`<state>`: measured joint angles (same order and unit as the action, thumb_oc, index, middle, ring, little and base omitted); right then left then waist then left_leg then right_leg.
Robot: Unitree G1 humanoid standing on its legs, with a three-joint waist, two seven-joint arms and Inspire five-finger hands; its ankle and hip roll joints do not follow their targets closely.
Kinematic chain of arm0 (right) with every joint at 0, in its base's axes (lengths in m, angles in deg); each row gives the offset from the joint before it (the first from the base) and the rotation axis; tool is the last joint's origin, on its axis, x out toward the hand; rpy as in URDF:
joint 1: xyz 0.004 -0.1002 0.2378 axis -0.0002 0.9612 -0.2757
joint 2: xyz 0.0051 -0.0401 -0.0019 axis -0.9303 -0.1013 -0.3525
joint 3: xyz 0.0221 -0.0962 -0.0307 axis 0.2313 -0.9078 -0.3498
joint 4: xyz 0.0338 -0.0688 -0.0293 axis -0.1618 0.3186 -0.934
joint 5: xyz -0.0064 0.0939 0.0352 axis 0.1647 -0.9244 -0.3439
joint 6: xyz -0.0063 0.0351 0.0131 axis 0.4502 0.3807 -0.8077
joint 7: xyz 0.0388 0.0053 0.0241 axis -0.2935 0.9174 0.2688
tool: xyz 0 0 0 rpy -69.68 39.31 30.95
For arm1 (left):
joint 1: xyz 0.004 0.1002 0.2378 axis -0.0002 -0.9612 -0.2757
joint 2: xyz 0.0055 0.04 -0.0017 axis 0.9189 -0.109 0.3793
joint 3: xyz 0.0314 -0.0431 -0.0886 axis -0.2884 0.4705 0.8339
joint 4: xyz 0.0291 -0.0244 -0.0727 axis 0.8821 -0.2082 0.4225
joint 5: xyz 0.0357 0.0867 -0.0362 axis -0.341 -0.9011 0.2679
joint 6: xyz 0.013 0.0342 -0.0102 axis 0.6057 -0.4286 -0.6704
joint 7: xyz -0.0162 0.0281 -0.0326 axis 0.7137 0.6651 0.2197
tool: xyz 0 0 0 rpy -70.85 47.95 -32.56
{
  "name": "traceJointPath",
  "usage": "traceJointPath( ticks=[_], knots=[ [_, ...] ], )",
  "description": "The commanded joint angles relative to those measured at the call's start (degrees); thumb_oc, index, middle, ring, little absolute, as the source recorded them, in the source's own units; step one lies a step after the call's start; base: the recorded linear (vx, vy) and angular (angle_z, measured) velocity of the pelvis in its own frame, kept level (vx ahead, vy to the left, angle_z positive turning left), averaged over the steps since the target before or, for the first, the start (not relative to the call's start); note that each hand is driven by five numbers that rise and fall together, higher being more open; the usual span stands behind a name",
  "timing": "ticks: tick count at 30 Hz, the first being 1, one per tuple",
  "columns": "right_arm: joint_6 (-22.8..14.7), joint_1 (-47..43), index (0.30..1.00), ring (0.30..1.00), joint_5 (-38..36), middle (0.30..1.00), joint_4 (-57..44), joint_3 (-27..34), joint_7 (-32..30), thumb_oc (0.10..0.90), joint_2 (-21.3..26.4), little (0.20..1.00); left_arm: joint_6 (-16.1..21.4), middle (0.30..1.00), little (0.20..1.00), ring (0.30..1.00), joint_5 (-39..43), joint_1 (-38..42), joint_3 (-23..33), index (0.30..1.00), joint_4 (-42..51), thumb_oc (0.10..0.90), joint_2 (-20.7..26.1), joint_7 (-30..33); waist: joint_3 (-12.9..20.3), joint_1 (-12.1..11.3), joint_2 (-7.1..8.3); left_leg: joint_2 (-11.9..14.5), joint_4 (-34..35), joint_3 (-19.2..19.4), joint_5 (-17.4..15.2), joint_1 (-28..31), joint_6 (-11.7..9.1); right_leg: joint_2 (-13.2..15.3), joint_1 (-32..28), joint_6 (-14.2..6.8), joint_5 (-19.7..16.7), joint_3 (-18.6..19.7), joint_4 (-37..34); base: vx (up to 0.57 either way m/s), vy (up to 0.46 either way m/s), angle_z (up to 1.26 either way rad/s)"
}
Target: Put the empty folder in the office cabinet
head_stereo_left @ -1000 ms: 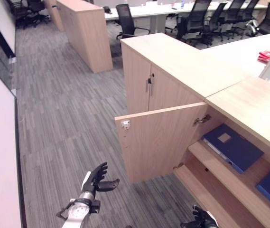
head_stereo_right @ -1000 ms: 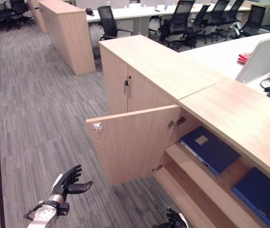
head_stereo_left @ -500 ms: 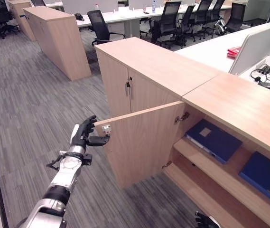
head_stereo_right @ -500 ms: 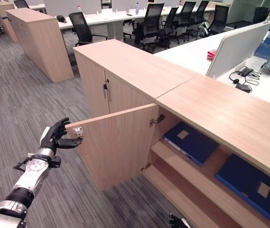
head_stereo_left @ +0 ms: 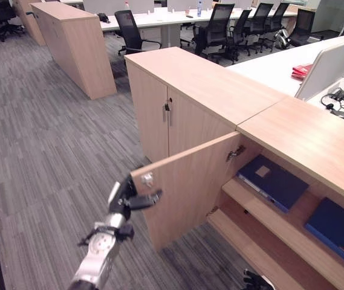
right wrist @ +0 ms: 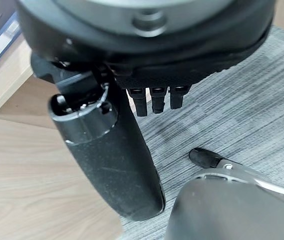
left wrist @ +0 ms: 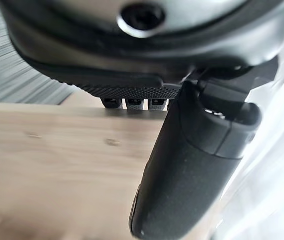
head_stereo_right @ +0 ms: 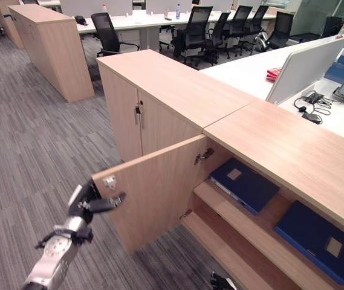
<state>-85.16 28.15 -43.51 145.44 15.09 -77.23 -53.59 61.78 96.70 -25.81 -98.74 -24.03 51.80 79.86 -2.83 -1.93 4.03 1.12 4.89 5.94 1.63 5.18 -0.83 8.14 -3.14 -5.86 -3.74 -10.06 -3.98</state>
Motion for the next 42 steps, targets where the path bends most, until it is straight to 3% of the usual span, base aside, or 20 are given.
traceJointPath(
  ticks=[1, 4, 7, 9, 10, 11, 12, 16, 19, 20, 24, 26, 27, 28, 31, 35, 37, 38, 39, 42],
  knots=[
    [-1.5, -3.7, 0.9, 0.9, -0.1, 0.9, 0.0, 0.5, -0.8, 0.8, 3.6, 0.9, 3.5, 0.9, 0.9, 0.9, 0.7, 10.3, 0.1, 0.9, 2.0, 0.8, -2.3, -4.5, -1.6, -0.4, -2.82, 2.7, 0.1, -2.4, -5.0, 1.9, -1.8, 4.8, 0.7, -6.8, 2.8, -3.9, 7.3, -0.14, 0.039, -0.15],
    [-1.7, -5.6, 0.9, 0.9, -0.9, 0.9, -1.4, 1.4, -1.5, 0.8, 3.4, 0.9, 2.8, 0.9, 0.9, 0.9, 1.9, 7.0, 0.4, 0.9, 3.6, 0.8, -1.9, -5.6, -3.5, -1.5, -3.44, 3.0, 0.1, 0.7, -4.8, 0.3, -1.8, 7.6, 4.5, -8.4, -0.1, -9.9, 11.2, -0.16, 0.036, -0.64],
    [-1.9, -6.1, 0.9, 0.9, -2.5, 0.9, -2.0, 2.5, -1.9, 0.8, 2.9, 0.9, 2.1, 0.9, 0.9, 0.9, 2.3, 5.2, 0.4, 0.9, 4.0, 0.8, -2.2, -5.8, -4.2, -1.3, -3.97, 2.8, 0.1, 2.3, -4.6, 0.2, -1.5, 9.5, 6.6, -8.8, -1.6, -11.2, 14.4, -0.06, 0.057, -0.63],
    [-2.3, -6.1, 0.9, 0.9, -3.4, 0.9, -2.9, 3.3, -2.1, 0.8, 2.0, 0.9, 0.6, 0.9, 0.9, 0.9, 1.8, 0.0, 1.2, 0.9, 6.4, 0.8, -1.9, -7.2, -4.3, -3.1, -5.13, 3.0, -0.1, 6.8, -5.1, 0.1, -0.9, 14.5, 5.1, -7.4, -1.0, -23.6, 17.4, -0.08, -0.03, -0.42],
    [-2.4, -5.9, 0.9, 0.9, -3.4, 0.9, -2.8, 3.3, -2.1, 0.8, 1.9, 0.9, 0.4, 0.9, 0.9, 0.9, 1.6, -1.1, 1.3, 0.9, 7.0, 0.8, -1.8, -7.7, -4.2, -3.5, -5.06, 2.9, -0.3, 7.3, -5.2, -0.1, -1.0, 14.8, 4.0, -7.2, -0.7, -25.0, 16.8, -0.05, -0.074, -1.09],
    [-2.4, -5.8, 0.9, 0.9, -3.4, 0.9, -2.8, 3.2, -2.1, 0.8, 1.9, 0.9, 0.4, 0.9, 0.9, 0.9, 1.6, -1.2, 1.3, 0.9, 7.1, 0.8, -1.8, -7.7, -4.2, -3.4, -5.06, 2.9, -0.3, 7.3, -5.2, -0.1, -1.0, 14.7, 3.9, -7.2, -0.8, -25.0, 16.8, -0.05, -0.156, -1.13],
    [-2.7, -5.1, 0.9, 0.9, -3.4, 0.9, -2.5, 2.8, -1.9, 0.8, 1.9, 0.9, -0.1, 0.9, 0.9, 0.9, 1.2, -3.9, 0.3, 0.9, 8.6, 0.8, -2.2, -9.0, -3.3, -3.2, -4.68, 2.5, -0.9, 9.3, -4.3, -1.0, -1.5, 13.7, 1.9, -7.0, 0.1, -23.0, 10.9, -0.01, -0.171, -0.71],
    [-2.5, -5.7, 0.9, 0.9, -2.2, 0.9, -1.6, 1.1, -2.4, 0.8, 3.7, 0.9, -0.8, 0.9, 0.9, 0.9, 3.1, -6.2, -1.1, 0.9, 8.5, 0.8, -5.4, -8.7, -2.0, -1.1, -8.15, 5.4, -1.3, 12.4, -2.8, -0.2, -3.5, 10.4, 0.2, -6.6, -0.1, -16.7, 3.0, 0.05, -0.247, -0.88],
    [-2.4, -6.1, 0.9, 0.9, -2.1, 0.9, -1.6, 0.6, -2.6, 0.8, 4.3, 0.9, -1.1, 0.9, 0.9, 0.9, 3.0, -6.0, -1.8, 0.9, 7.5, 0.8, -6.4, -8.1, -1.9, 0.8, -9.55, 7.1, -2.1, 14.1, -2.0, 0.5, -4.5, 8.5, 0.1, -5.8, 1.0, -13.9, 2.0, 0.07, -0.179, -0.72],
    [-2.4, -6.4, 0.9, 0.9, -3.7, 0.9, -1.6, 1.1, -2.7, 0.8, 4.4, 0.9, -1.4, 0.9, 0.9, 0.9, 3.0, -5.8, -2.1, 0.9, 7.3, 0.8, -6.7, -7.6, -2.1, 2.2, -10.39, 8.8, -3.8, 15.2, -1.8, 0.8, -5.3, 7.1, 0.5, -5.0, 2.1, -12.3, 2.2, 0.05, -0.179, -0.62],
    [-2.5, -7.1, 0.9, 0.9, -4.1, 0.9, -1.2, 0.6, -2.8, 0.8, 4.7, 0.9, -1.6, 0.9, 0.9, 0.9, 3.0, -5.4, -2.2, 0.9, 6.6, 0.8, -7.3, -7.0, -2.7, 3.9, -10.93, 12.2, -8.2, 17.0, -1.5, 0.6, -6.7, 4.6, 0.5, -3.7, 3.8, -10.2, 1.8, 0.04, -0.158, -0.28],
    [-2.5, -7.8, 0.9, 0.9, -3.7, 0.9, -0.9, -0.2, -3.0, 0.8, 5.1, 0.9, -1.5, 0.9, 0.9, 0.9, 3.2, -5.3, -2.0, 0.9, 6.3, 0.8, -7.4, -6.4, -3.0, 4.1, -11.26, 13.6, -9.4, 16.5, 0.3, 0.7, -7.6, 3.2, 0.4, -3.2, 4.3, -8.7, 1.4, 0.04, -0.103, -0.47],
    [-2.4, -8.6, 0.9, 0.9, -3.4, 0.9, -0.4, -1.1, -2.9, 0.8, 5.3, 0.9, -1.3, 0.9, 0.9, 0.9, 3.4, -5.0, -2.0, 0.9, 5.8, 0.8, -7.9, -5.8, -3.3, 4.0, -11.49, 14.3, -10.7, 14.7, 2.0, 0.7, -8.2, 2.0, 0.8, -2.6, 4.7, -7.0, 1.6, 0.04, -0.069, -0.92],
    [-2.1, -9.4, 0.9, 0.9, -2.8, 0.9, 0.5, -2.1, -2.9, 0.8, 5.5, 0.9, -1.0, 0.9, 0.9, 0.9, 4.0, -4.5, -1.7, 0.9, 5.3, 0.8, -8.3, -4.7, -3.2, 3.3, -11.47, 14.2, -12.8, 9.1, 5.0, -0.5, -8.3, 0.8, 1.6, -1.9, 5.0, -4.7, 1.5, 0.08, -0.088, -0.97],
    [-1.5, -9.6, 0.9, 0.9, -2.7, 0.9, 1.8, -2.2, -3.3, 0.8, 6.0, 0.9, -0.8, 0.9, 0.9, 0.9, 4.7, -3.6, -1.8, 0.9, 5.0, 0.8, -8.9, -2.9, -3.3, 1.3, -10.02, 9.5, -12.5, -3.9, 1.7, -3.4, -6.6, 0.5, 1.5, -1.6, 5.9, -0.6, 1.6, 0.12, -0.093, -1.05],
    [-1.4, -9.6, 0.9, 0.9, -2.5, 0.9, 3.0, -1.9, -3.6, 0.8, 6.1, 0.9, -0.4, 0.9, 0.9, 0.9, 4.4, -2.5, -2.6, 0.9, 5.2, 0.8, -9.4, -2.4, -3.4, -0.2, -8.68, 3.6, -8.8, -14.3, -1.9, -7.2, -6.0, -0.2, 0.2, -1.2, 7.0, 3.8, 0.8, 0.15, -0.046, -0.81],
    [-1.4, -9.6, 0.9, 0.9, -2.4, 0.9, 3.2, -1.9, -3.6, 0.8, 6.0, 0.9, -0.4, 0.9, 0.9, 0.9, 4.4, -2.4, -2.6, 0.9, 5.1, 0.8, -9.4, -2.4, -3.6, -0.4, -8.67, 2.6, -7.7, -15.8, -1.7, -7.7, -6.0, -0.7, -0.1, -1.0, 7.1, 4.8, 0.8, 0.11, -0.025, -1.05],
    [-1.4, -10.1, 0.9, 0.9, -2.6, 0.9, 3.6, -1.8, -3.8, 0.8, 5.7, 0.9, -0.2, 0.9, 0.9, 0.9, 3.8, -2.1, -2.3, 0.9, 5.0, 0.8, -9.4, -1.7, -4.2, -1.1, -8.57, -0.1, -7.6, -18.6, -0.8, -9.8, -5.7, -1.6, -0.6, -0.8, 7.2, 7.8, 0.9, 0.1, -0.011, -0.9],
    [-1.4, -10.1, 0.9, 0.9, -2.8, 0.9, 3.5, -1.7, -3.8, 0.8, 5.5, 0.9, -0.1, 0.9, 0.9, 0.9, 3.6, -2.0, -1.8, 0.9, 4.7, 0.8, -9.5, -1.2, -4.6, -1.4, -8.59, -0.8, -7.9, -18.7, -0.3, -10.9, -5.7, -1.9, -0.9, -0.7, 7.4, 9.0, 1.1, 0.1, 0.001, -0.89],
    [-1.2, -9.5, 0.9, 0.9, -2.2, 0.9, 3.7, -2.1, -3.4, 0.8, 4.8, 0.9, 0.3, 0.9, 0.9, 0.9, 3.4, -1.9, -0.9, 0.9, 3.8, 0.8, -9.5, -0.7, -4.5, -1.3, -8.89, 0.1, -6.0, -17.2, -0.3, -8.9, -5.4, -2.7, -1.4, -0.6, 7.6, 10.5, 1.0, 0.05, 0.029, -1.09]
  ],
)
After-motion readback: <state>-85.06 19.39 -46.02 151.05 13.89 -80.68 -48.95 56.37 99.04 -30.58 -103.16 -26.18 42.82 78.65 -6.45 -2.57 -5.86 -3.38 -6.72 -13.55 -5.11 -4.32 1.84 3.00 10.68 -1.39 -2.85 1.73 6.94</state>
